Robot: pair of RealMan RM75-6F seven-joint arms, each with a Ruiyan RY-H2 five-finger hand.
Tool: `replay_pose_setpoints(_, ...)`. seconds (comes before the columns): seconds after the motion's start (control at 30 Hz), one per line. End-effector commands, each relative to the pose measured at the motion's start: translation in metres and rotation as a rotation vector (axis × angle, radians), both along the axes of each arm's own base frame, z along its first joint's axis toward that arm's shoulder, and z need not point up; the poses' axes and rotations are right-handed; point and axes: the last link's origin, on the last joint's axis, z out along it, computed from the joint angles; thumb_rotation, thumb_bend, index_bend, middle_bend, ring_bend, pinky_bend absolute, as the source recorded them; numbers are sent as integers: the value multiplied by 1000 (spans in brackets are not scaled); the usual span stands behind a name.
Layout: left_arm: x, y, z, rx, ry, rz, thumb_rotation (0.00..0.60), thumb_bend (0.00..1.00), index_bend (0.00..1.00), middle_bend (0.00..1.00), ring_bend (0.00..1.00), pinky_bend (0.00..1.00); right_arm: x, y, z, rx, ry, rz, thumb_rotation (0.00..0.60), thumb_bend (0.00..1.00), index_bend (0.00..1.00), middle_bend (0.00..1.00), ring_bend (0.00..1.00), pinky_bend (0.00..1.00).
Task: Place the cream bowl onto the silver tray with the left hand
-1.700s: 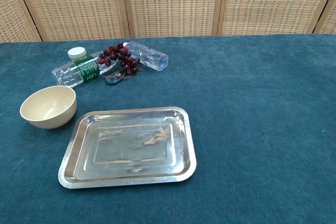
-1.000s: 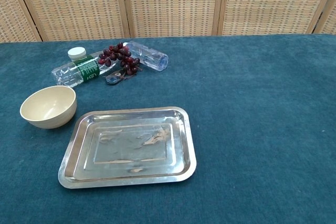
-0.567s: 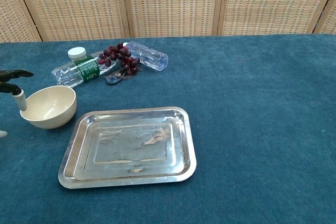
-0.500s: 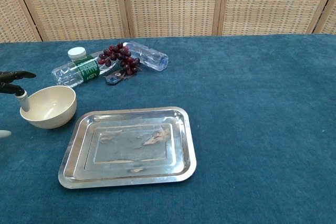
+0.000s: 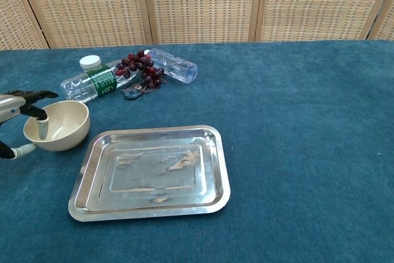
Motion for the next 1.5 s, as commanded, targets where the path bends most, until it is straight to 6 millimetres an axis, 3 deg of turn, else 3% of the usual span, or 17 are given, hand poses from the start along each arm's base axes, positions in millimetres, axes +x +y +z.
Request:
replay_pose_setpoints(0.03,1,1,0,7,-2,0,600,421,568,0,0,0,0,0,0,1,-2,-1,600,0,15,0,0,0)
replay_pose_setpoints(0.17,2,1,4,18,-5,-6,600,424,667,0,0,0,0,-1,0,3,-4,1,600,0,15,0,0,0)
replay_pose_setpoints(0.37,16,0,25,69,-62,-59,600,429,677,0,0,0,0,-1,-1,7,-4,0,600,0,15,0,0,0)
replay_pose_setpoints(0.5,36,-7,33,40,-92,-158,600,431,677,0,0,0,-1,-1,-3,10,0,-5,600,0,15,0,0,0)
replay_pose_setpoints(0.63,59,-19,23,-97,-96,-291,600,433,683,0,0,0,-1,-3,-5,14,8,-12,600,0,15,0,0,0)
replay_pose_setpoints(0.83,77,-25,-2,-215,-55,-431,600,442,695,0,0,0,-2,-5,-7,12,17,-20,600,0,15,0,0,0)
replay_pose_setpoints(1.3,87,-22,-35,-271,-52,-486,600,443,689,0,0,0,-6,-8,-2,-2,8,-39,600,0,15,0,0,0)
replay_pose_setpoints(1.37,87,-22,-36,-276,-52,-484,600,417,636,0,0,0,-7,-8,-2,-2,6,-39,600,0,15,0,0,0)
replay_pose_setpoints(1.4,87,-21,-37,-274,-48,-487,600,366,561,0,0,0,-7,-8,-2,-1,5,-39,600,0,15,0,0,0)
replay_pose_setpoints(1.43,87,-21,-37,-272,-44,-487,600,297,448,0,0,0,-7,-8,-2,0,5,-39,600,0,15,0,0,0)
replay_pose_setpoints(1.5,86,-20,-36,-272,-42,-471,600,113,130,0,0,0,-6,-8,-2,0,2,-38,600,0,15,0,0,0)
